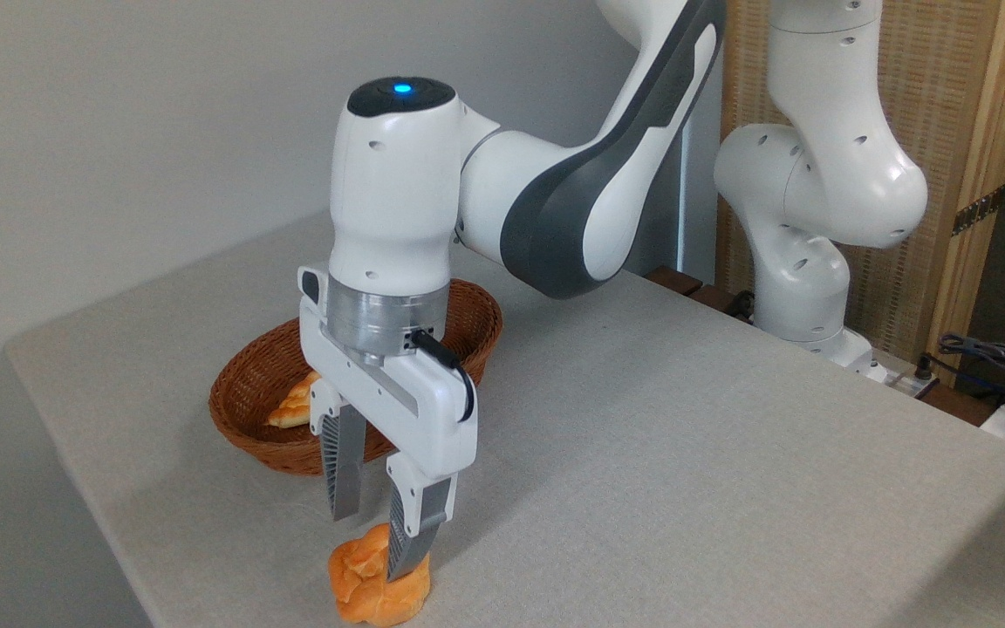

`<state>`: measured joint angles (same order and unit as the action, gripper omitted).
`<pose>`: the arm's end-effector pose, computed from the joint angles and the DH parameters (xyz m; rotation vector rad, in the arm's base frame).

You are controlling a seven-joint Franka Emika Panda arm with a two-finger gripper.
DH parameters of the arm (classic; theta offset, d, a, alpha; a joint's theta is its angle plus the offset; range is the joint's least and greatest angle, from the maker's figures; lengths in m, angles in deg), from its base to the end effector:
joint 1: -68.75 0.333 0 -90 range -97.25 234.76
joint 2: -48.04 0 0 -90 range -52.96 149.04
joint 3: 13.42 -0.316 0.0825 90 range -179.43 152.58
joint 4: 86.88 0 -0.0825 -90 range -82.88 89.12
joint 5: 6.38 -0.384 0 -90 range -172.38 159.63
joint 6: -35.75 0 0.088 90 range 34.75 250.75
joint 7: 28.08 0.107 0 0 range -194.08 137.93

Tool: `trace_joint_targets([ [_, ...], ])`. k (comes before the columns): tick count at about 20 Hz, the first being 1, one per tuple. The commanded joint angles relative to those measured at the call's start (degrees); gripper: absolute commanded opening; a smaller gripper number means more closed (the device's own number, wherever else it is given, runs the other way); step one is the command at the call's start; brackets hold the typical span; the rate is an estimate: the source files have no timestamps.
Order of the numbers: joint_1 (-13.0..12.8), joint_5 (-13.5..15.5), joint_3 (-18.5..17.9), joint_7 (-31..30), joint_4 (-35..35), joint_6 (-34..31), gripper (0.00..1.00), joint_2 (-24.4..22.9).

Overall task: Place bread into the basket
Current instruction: 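Move the gripper over the round bread roll and lower onto it, then close the gripper around the round bread roll, then lift the held roll and carry it over the basket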

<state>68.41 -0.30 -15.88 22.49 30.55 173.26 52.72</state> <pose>0.5900 0.0206 0.4273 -2.8347 1.1613 -0.4248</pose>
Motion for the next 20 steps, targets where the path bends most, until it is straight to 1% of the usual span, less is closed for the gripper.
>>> trace_joint_targets([
  [1,0.1,-0.4,0.0,1.3,0.5,5.7,1.0,3.1],
  [5,0.9,-1.3,0.0,1.3,0.4,6.1,1.0,3.5],
  [7,0.9,-1.4,-0.1,1.9,0.3,6.1,0.81,3.5],
  [10,1.0,-1.3,-0.5,3.4,0.3,6.1,0.8,3.5],
  [11,1.0,-1.3,-0.5,3.5,0.3,6.1,0.75,3.5],
  [14,1.0,-1.2,-0.5,3.6,0.3,6.0,0.52,3.5],
  [15,1.0,-1.2,-0.5,3.6,0.2,6.0,0.5,3.5],
  [17,1.0,-1.2,-0.5,3.6,0.1,5.9,0.5,3.5],
  [19,1.0,-1.2,-0.5,3.7,0.0,5.8,0.46,3.5],
  [20,1.0,-1.2,-0.4,3.7,0.1,5.8,0.42,3.5],
])
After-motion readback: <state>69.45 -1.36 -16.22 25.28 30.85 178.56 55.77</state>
